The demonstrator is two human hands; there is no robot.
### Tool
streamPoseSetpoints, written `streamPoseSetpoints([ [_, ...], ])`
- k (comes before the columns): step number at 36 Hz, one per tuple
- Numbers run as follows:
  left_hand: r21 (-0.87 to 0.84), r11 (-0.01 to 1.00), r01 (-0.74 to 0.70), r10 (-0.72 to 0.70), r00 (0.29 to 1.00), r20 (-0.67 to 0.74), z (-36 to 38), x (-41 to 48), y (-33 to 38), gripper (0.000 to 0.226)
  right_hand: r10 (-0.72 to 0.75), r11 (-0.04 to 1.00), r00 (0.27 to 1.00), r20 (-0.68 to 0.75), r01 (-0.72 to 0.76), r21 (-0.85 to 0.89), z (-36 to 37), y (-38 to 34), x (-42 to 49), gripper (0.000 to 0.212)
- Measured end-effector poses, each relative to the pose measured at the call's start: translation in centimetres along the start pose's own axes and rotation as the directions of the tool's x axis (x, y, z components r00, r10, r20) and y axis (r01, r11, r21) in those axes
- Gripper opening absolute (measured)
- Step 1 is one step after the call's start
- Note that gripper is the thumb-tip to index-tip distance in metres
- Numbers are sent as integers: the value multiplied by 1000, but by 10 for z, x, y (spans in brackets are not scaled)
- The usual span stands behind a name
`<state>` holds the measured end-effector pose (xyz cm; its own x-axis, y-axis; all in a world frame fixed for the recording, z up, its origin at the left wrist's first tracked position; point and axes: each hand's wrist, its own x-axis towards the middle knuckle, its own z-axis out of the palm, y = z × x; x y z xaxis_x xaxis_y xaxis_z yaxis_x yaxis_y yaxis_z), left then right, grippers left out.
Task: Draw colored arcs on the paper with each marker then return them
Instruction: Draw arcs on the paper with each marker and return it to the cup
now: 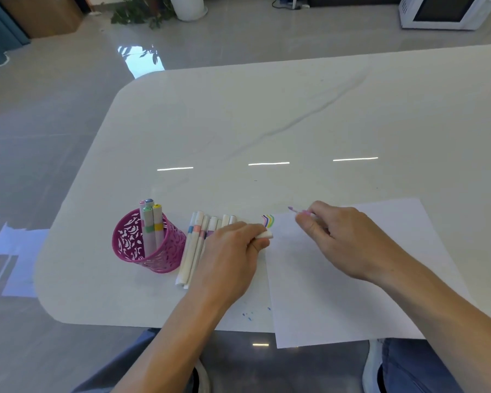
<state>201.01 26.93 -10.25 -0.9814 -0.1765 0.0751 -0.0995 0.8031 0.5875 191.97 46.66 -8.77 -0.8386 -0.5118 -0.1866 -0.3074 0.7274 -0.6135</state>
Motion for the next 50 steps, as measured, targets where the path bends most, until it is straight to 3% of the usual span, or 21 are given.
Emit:
streamPoseSetpoints([
  [4, 28, 999, -28, 27, 999, 38, 7, -1, -3, 9, 16, 996, 999, 49, -20, 91, 5, 8, 3, 21],
  [8, 84, 994, -72, 69, 997, 34, 11, 1, -8, 5, -57, 972, 998, 0, 55, 229, 8, 8, 4, 53],
  [10, 110, 990, -84, 79, 996, 46, 13, 1, -10, 4, -74, 944, 997, -28, 79, 321, 10, 7, 5, 52],
  [13, 142, 983, -115, 110, 993, 40, 15, 0, -9, 3, -49, 883, 998, -39, 62, 465, 14, 5, 8, 27],
  [17, 174, 972, -159, 154, 987, 41, 15, -1, -8, 3, 19, 737, 1000, 21, -28, 676, 16, 5, 15, 39],
  [22, 177, 969, -174, 168, 985, 47, 16, -1, -7, 5, 17, 757, 1000, -16, -2, 654, 24, 10, 26, 27],
  [28, 165, 971, -175, 174, 985, 20, 17, 0, -8, 2, 57, 698, 994, -91, 25, 716, 38, 12, 33, 6],
  [34, 163, 969, -185, 180, 983, 46, 17, 1, -11, 5, 102, 593, 991, -93, 14, 805, 45, 10, 35, 24],
  [36, 161, 969, -186, 181, 982, 45, 17, 2, -12, 6, 103, 599, 991, -91, 11, 801, 47, 11, 35, 26],
  [40, 159, 969, -191, 186, 981, 45, 17, 3, -11, 7, 95, 613, 989, -113, 31, 789, 50, 10, 36, 9],
  [45, 164, 970, -177, 171, 984, 51, 16, 2, -10, 9, 118, 640, 984, -137, 30, 768, 52, 11, 34, 28],
  [50, 163, 972, -171, 163, 985, 64, 15, 3, -10, 6, 131, 674, 982, -133, 10, 739, 54, 13, 34, 17],
])
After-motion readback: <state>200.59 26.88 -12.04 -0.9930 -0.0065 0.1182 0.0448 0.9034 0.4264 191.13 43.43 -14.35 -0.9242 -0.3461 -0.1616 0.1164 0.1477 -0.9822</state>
